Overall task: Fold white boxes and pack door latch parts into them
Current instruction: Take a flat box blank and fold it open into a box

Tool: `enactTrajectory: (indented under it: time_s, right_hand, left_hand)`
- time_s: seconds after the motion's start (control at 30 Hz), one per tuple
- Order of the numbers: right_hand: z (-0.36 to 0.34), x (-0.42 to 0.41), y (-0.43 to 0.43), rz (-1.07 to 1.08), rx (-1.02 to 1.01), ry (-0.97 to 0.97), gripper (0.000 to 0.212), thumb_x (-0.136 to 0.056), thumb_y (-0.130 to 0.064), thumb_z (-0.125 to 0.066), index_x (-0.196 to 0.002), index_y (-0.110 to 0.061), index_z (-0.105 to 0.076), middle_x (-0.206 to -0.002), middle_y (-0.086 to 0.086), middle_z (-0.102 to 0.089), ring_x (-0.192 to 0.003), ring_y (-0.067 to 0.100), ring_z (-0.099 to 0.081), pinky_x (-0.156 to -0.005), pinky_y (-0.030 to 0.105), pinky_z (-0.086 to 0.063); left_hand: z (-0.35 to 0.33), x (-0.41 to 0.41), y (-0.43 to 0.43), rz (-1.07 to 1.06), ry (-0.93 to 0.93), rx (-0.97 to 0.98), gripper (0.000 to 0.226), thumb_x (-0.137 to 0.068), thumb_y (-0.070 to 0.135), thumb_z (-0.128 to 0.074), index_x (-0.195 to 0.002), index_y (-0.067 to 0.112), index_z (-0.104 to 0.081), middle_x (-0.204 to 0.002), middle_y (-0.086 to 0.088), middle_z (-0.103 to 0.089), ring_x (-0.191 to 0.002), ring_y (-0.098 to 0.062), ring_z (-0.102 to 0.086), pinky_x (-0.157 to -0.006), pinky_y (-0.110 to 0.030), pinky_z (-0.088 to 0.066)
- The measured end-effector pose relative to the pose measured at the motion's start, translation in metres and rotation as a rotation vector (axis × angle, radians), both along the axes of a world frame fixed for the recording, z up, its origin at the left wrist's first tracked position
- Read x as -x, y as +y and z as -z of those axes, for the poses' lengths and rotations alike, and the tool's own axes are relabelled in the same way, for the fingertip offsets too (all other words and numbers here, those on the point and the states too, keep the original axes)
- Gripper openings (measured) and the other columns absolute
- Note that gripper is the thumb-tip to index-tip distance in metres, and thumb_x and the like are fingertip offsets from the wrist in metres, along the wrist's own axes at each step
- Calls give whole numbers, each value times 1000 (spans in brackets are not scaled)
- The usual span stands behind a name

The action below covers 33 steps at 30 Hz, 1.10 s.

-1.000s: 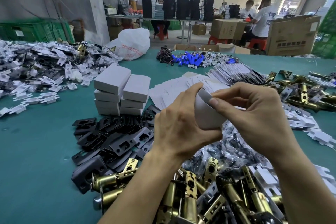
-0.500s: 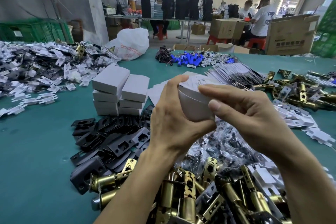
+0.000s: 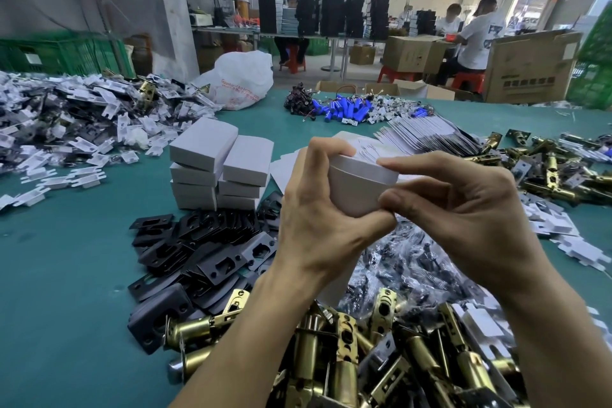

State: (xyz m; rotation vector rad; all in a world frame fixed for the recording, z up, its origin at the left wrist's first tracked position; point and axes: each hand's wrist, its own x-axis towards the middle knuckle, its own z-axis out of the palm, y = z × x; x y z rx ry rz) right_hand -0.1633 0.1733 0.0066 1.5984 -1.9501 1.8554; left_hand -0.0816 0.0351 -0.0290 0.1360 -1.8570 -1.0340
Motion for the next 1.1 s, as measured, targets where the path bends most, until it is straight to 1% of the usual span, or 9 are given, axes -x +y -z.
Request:
enactTrajectory:
  time_s: [0.2, 0.27, 0.37, 0.47, 0.53, 0.63, 0.77, 0.93, 1.1]
  right_hand:
    - [0, -1, 0, 73, -43, 115, 28, -79, -29, -71, -107, -24, -71, -91, -1, -76, -85, 8, -74, -71, 37, -62]
    - [1, -3, -2, 77, -21, 121, 26, -80, -28, -70, -106, -25, -71, -88, 0, -77, -83, 12, -75, -69, 41, -62]
    - [-1, -5, -5, 8, 47, -28, 20, -83, -25, -66, -101, -20, -71, -88, 10, -76, -81, 27, -75, -66, 49, -61]
    - [-5, -6, -4, -56, 78, -169, 19, -79, -20, -67, -95, -13, -72, -96, 7, -76, -83, 24, -75, -66, 33, -62]
    - [-7, -6, -4, -64, 116, -230, 22, -74, -19, -69, -93, -8, -71, -96, 8, -76, -83, 22, -75, -67, 32, -62]
    - [-8, -5, -4, -36, 164, -260, 23, -70, -18, -73, -90, -8, -70, -98, 11, -76, -87, 27, -75, -71, 43, -63]
    - [-6, -6, -5, 12, 149, -220, 17, -72, -21, -74, -86, -12, -71, -95, 9, -76, -85, 27, -75, -69, 46, -62]
    - [-2, -6, -11, 78, 107, -143, 11, -74, -19, -73, -85, -17, -72, -93, 1, -77, -81, 21, -75, -70, 32, -62]
    - [4, -5, -15, 11, 90, -89, 30, -74, -14, -72, -103, -18, -71, -103, -11, -74, -95, 10, -73, -82, 23, -58]
  left_hand:
    - [0, -1, 1, -9, -20, 4, 55, -60, 45, -71, -107, 35, -42, -92, 4, -54, -65, -4, -52, -49, -14, -41]
    - [-3, -2, 2, -12, -24, -8, 55, -61, 46, -71, -106, 37, -42, -92, 6, -54, -67, -3, -53, -49, -14, -42]
    - [-7, -4, 2, -1, -33, -16, 57, -63, 48, -75, -108, 41, -40, -92, 10, -53, -71, -7, -57, -51, -19, -48]
    - [-9, -6, 3, 0, -54, 5, 61, -63, 48, -75, -112, 39, -39, -96, 6, -53, -76, -14, -60, -53, -26, -53]
    - [-10, -6, 4, -4, -73, 32, 64, -63, 48, -74, -115, 39, -38, -100, 3, -52, -77, -15, -60, -54, -28, -54]
    - [-10, -7, 5, -15, -96, 96, 67, -62, 46, -72, -118, 40, -36, -102, 8, -47, -76, -4, -55, -53, -16, -47]
    - [-8, -6, 6, -19, -126, 117, 67, -60, 47, -68, -119, 40, -37, -103, 7, -44, -78, -2, -51, -54, -11, -42]
    - [-5, -5, 3, -21, -173, 163, 69, -60, 46, -68, -122, 41, -38, -111, -1, -48, -75, -13, -59, -51, -18, -50]
    - [-7, -5, -3, -56, -103, 71, 58, -62, 43, -70, -113, 39, -44, -104, 1, -48, -78, -5, -56, -51, -12, -45]
